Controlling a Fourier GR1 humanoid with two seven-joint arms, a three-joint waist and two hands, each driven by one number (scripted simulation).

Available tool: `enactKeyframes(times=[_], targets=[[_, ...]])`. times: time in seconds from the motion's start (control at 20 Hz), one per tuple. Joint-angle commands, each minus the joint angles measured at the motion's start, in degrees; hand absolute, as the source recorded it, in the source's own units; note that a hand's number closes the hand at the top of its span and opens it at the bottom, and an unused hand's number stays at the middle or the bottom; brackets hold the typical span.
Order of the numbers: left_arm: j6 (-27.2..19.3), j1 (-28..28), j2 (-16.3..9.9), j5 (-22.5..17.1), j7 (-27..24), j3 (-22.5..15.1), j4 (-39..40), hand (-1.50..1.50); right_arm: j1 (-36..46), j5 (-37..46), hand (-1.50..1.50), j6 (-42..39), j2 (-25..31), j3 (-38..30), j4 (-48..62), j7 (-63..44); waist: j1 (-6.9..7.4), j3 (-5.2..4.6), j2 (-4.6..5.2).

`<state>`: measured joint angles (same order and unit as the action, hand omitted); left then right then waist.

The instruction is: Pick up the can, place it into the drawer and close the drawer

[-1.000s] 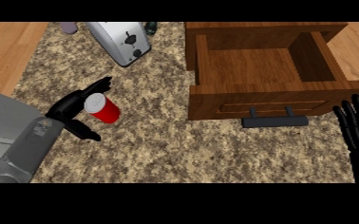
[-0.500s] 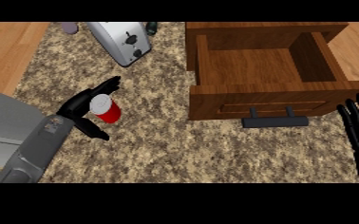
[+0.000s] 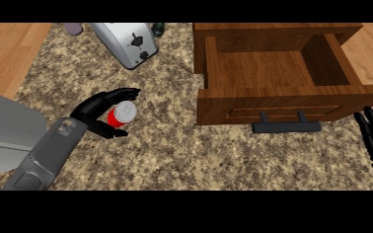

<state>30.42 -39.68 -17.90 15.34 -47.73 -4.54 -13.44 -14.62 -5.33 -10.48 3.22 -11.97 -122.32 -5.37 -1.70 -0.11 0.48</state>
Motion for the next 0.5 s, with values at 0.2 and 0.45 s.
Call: enactKeyframes(times=[0.2,0.45], targets=[[10.19,0.23,2.87,-1.39,-4.03,-0.33,-1.36,1.5,0.71,1.58,-1.5,0.9,-1.26,1.07,0.86,-0.02,1.04,0.05,-0.21],[13.06,-1.54,3.13,-3.08,-1.1,0.01,-2.71,1.5,1.91,-1.1,-1.5,0.13,0.55,-2.52,2.22,0.66,1.02,0.08,-0.29]])
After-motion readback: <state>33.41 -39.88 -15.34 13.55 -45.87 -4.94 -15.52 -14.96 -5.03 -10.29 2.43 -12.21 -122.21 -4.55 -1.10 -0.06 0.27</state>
